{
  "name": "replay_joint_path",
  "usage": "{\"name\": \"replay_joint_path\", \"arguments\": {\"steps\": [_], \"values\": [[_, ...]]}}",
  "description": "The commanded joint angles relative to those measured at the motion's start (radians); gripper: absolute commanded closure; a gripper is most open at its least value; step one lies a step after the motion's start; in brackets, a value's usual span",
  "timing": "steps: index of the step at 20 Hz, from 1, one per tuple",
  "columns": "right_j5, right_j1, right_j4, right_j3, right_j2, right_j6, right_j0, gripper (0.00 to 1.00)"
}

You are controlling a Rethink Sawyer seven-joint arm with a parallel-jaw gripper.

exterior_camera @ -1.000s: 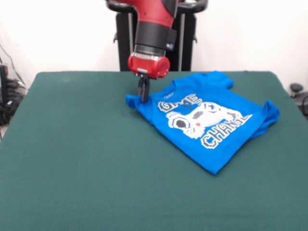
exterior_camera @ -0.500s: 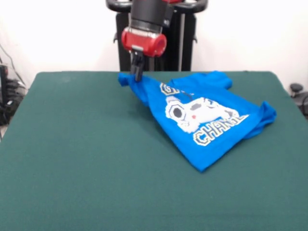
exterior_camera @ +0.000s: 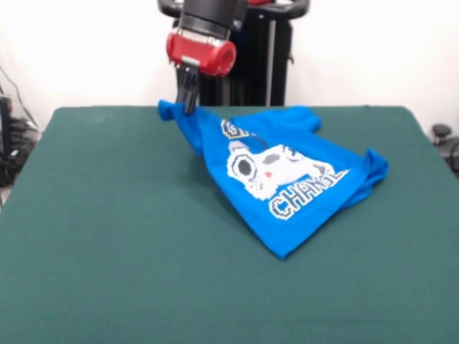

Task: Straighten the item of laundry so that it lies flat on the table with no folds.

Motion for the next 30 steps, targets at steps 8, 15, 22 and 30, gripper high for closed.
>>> {"name": "replay_joint_path", "arguments": {"steps": [8, 15, 22, 30], "values": [[-0.279, 0.331, 0.065, -0.222, 0.012, 0.007, 0.016, 1.00], [-0.320, 0.364, 0.075, -0.250, -0.026, -0.010, 0.039, 0.00], [-0.334, 0.397, 0.119, -0.271, -0.079, -0.029, 0.081, 0.00], [-0.264, 0.380, 0.063, -0.290, -0.091, -0.012, 0.053, 0.00]]}}
